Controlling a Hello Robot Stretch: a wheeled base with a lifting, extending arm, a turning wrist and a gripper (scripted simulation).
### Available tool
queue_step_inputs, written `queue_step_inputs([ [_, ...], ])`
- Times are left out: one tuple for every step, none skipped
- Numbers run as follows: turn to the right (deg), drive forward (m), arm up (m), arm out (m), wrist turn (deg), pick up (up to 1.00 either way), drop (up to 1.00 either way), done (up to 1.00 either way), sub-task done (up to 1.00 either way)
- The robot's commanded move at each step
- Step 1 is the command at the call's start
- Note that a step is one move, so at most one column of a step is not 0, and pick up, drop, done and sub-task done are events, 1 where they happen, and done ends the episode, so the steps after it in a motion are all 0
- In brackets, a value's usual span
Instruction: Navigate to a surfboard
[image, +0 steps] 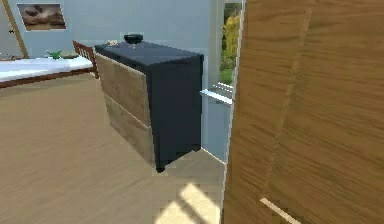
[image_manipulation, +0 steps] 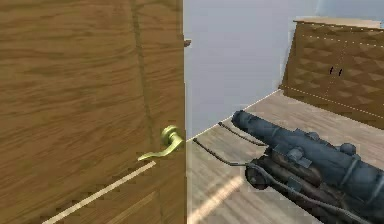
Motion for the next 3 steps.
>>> queue_step_inputs([
  [-12.0, 0.0, 0.0, 0.0, 0.0, 0.0, 0.0, 0.0, 0.0],
  [0.0, 0.3, 0.0, 0.0, 0.0, 0.0, 0.0, 0.0, 0.0],
  [-45.0, 0.0, 0.0, 0.0, 0.0, 0.0, 0.0, 0.0, 0.0],
])
